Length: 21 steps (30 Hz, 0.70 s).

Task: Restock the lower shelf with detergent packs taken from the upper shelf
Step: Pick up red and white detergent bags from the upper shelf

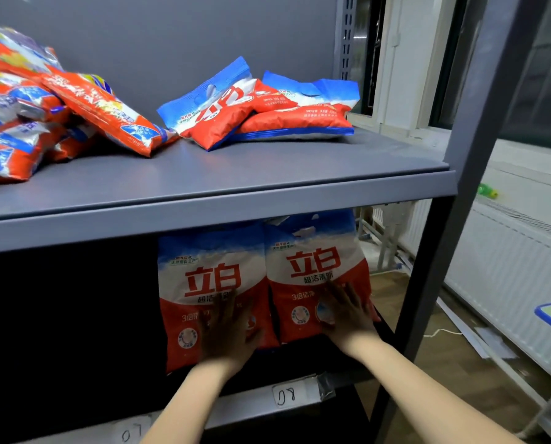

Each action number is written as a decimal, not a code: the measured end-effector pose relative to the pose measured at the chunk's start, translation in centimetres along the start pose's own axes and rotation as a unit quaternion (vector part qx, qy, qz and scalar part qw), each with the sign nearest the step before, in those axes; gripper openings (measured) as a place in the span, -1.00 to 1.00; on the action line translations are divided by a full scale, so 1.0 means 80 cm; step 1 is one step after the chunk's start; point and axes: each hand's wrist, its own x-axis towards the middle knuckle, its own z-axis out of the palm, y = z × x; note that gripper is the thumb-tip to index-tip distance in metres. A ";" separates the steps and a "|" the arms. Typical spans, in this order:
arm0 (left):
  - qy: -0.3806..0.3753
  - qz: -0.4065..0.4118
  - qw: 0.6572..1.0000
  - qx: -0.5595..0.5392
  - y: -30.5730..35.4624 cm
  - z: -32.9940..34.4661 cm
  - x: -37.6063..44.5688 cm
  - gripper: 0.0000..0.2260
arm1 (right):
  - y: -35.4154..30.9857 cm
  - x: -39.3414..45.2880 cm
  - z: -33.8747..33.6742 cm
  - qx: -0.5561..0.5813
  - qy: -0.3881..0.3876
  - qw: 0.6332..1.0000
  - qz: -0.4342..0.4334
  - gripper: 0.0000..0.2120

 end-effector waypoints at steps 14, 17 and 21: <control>0.188 0.005 0.981 -0.045 0.101 -0.158 -0.102 -0.70 | -0.057 -0.101 -0.136 0.072 0.145 0.982 -0.100 -0.76; 0.280 0.025 0.948 -0.147 0.123 -0.208 -0.121 -0.76 | -0.079 -0.121 -0.173 0.145 0.191 0.959 -0.155 -0.79; 0.364 0.053 0.904 -0.218 0.141 -0.281 -0.125 -0.78 | -0.108 -0.133 -0.234 0.196 0.246 0.927 -0.204 -0.79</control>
